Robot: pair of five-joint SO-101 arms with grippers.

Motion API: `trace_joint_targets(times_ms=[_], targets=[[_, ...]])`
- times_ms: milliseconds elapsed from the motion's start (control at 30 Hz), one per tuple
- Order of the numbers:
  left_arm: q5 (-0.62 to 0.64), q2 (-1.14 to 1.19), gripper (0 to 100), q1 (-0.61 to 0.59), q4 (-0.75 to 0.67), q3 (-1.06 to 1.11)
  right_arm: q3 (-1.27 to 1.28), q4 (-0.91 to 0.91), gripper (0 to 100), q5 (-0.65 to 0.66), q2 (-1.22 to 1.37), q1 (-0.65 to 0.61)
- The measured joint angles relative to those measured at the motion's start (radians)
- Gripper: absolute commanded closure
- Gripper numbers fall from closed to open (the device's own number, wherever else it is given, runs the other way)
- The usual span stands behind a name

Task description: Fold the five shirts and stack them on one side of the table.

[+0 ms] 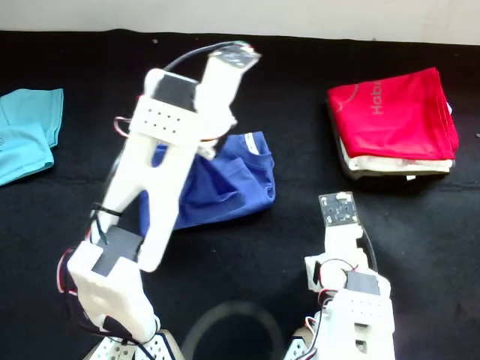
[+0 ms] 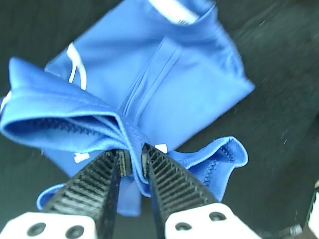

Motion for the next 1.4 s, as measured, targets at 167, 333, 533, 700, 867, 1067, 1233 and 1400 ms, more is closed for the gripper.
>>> trace_joint_targets(times_ms=[167,333,533,700,867,1067,1233,1400], targets=[[0.000,0.055,99,0.084,-0.106,0.000,0.051,0.005,83.4,0.000,-0.115,0.003],[0.000,0.178,99,0.140,-0.176,-0.002,0.074,0.046,83.4,0.000,-0.215,0.003],[0.002,0.296,93,0.132,-0.193,-0.158,0.077,0.095,83.4,0.002,-0.315,0.021],[0.002,0.379,86,0.135,-0.175,-0.288,0.077,0.133,83.4,0.002,-0.394,0.021],[0.002,0.431,83,0.133,-0.130,-0.387,0.077,0.143,83.4,0.002,-0.443,0.021],[0.000,0.436,94,0.104,-0.084,-0.473,0.077,0.144,83.4,0.002,-0.453,0.021],[0.000,0.442,99,-0.003,-0.032,-0.506,0.078,0.144,83.4,0.002,-0.453,0.021],[0.000,0.517,99,-0.094,-0.026,-0.460,0.078,0.144,83.4,0.002,-0.453,0.021]])
